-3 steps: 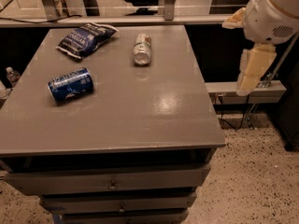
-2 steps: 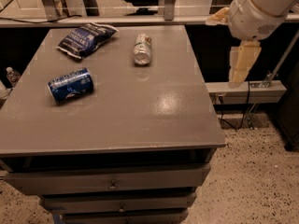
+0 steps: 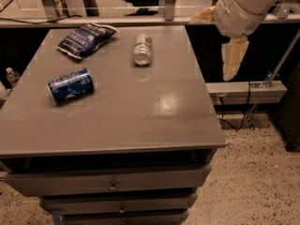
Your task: Place 7up can upright
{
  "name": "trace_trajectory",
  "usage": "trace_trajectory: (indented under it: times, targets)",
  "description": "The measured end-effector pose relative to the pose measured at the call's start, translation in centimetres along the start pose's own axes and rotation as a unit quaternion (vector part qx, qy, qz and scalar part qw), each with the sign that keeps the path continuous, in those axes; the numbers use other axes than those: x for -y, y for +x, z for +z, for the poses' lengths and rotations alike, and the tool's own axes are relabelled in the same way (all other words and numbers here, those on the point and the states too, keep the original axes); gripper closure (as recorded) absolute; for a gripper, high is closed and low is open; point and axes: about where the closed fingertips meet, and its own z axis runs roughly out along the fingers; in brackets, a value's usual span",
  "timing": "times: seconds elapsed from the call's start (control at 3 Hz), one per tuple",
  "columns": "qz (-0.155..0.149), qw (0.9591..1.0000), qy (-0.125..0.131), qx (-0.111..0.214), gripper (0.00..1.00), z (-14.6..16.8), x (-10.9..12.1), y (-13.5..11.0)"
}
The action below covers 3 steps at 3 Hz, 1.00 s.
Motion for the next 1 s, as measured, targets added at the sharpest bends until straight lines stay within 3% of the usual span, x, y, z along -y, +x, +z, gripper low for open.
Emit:
trace_trajectory:
  times: [0.33,0.67,1.0]
  targets:
    - [0.0,1.0,0.0,0.0,0.0,0.0,0.0,0.0]
    - [-0.035,0.9993,0.01,-0.004,0.0,-0.4,1.0,-0.2]
    - [-0.101,0.9941,0.033,-0.019,0.0,1.1,4.3,0.0]
